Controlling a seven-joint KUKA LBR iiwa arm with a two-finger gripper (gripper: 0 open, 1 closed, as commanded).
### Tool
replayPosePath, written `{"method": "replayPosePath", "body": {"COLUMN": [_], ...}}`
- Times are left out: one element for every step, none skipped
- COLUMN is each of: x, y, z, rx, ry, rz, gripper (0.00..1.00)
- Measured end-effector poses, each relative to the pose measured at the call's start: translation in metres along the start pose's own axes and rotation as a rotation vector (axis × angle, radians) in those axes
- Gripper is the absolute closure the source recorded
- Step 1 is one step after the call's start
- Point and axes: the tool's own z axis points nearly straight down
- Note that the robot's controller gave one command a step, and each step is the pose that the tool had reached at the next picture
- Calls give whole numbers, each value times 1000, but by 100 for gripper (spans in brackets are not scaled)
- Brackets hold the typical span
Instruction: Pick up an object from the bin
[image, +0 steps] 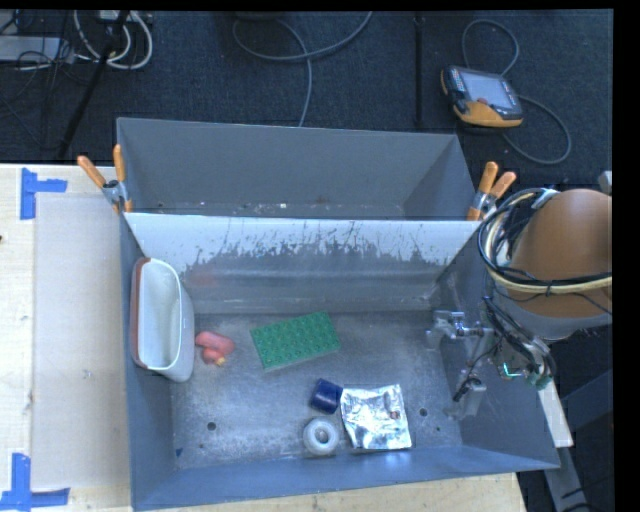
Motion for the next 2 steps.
{"method": "replayPosePath", "body": {"x": [24, 26], "y": [45, 45], "z": [114, 113], "rx": [0, 1], "ry": [-18, -10], "rz": [102, 98], "gripper": [0, 100]}}
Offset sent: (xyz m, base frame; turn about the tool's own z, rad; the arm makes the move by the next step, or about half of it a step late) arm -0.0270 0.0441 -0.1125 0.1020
